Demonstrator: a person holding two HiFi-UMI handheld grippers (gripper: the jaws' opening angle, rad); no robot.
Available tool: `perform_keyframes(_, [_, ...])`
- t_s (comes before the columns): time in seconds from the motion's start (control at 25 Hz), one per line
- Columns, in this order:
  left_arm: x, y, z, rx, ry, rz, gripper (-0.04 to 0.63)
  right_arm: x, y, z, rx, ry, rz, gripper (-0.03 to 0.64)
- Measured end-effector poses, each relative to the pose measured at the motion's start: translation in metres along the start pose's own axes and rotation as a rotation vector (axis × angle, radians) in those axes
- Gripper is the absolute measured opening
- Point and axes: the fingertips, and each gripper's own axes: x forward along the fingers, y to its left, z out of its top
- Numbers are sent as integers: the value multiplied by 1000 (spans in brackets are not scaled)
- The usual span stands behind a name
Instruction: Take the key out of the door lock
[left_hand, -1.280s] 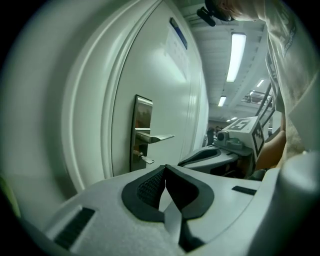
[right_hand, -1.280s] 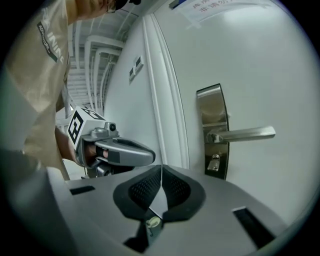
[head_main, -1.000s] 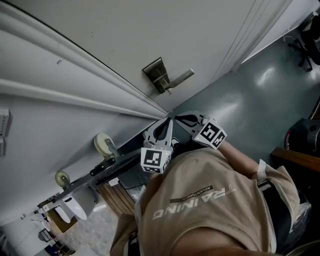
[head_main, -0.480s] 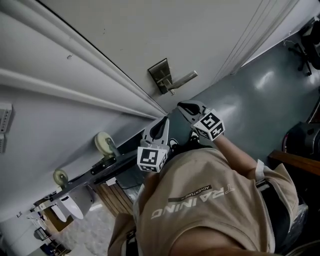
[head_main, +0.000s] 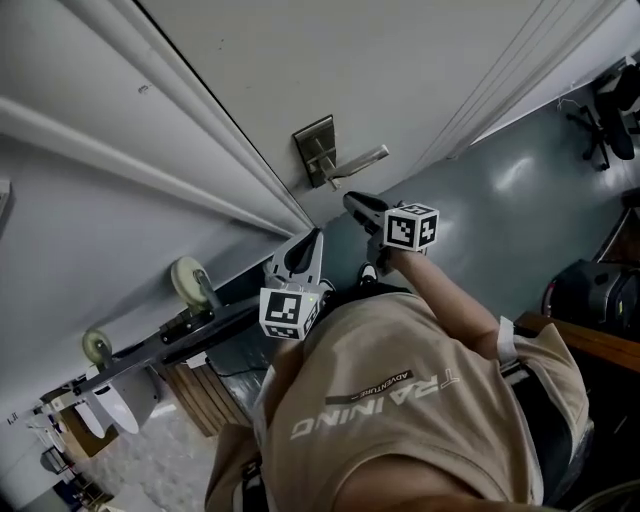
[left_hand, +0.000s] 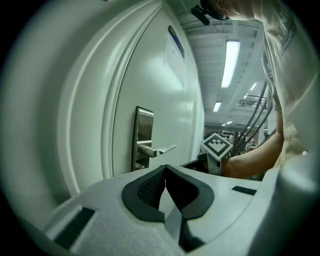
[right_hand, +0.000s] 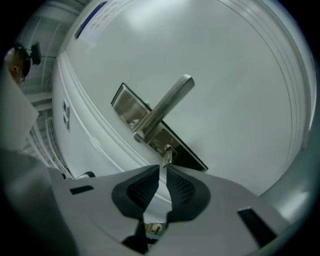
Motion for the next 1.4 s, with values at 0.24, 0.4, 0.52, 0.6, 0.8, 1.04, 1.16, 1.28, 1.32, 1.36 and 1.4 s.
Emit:
perform_keyframes(0.24, [0,7,10,9,-33,32,9,16,-8,2,230,-19,22,18])
perform_keyframes(0.4, [2,13,9,10,-35,42,9,23,-11,1,384,-27,51,18])
perform_keyframes(0.52, [6,16,6,-11,-33,45,9,21,-10,3,435,-39,84,18])
perform_keyframes(0.6, [9,18,5,-25,-35,46,9,23,-8,4,452,-33,98,18])
perform_keyframes(0.8, [15,23,6,-26,-35,43,9,37,-6,6,459,-19,98,18])
perform_keyframes(1.04, [12,31,5,-20,-27,59,9,62,-10,12,565,-47,131,17])
perform_keyframes(1.16, [8,30,5,-20,-20,69,9,66,-9,15,599,-68,133,17])
perform_keyframes(1.28, [7,28,3,-20,-8,70,9,65,-10,15,618,-86,159,17])
perform_keyframes(1.32, [6,28,2,-20,-5,69,9,65,-10,15,619,-86,166,17])
perform_keyframes(1.36, [5,27,2,-20,-2,67,9,65,-11,15,621,-85,170,17])
perform_keyframes(1.4, [5,26,1,-19,1,65,9,65,-11,15,628,-85,170,17])
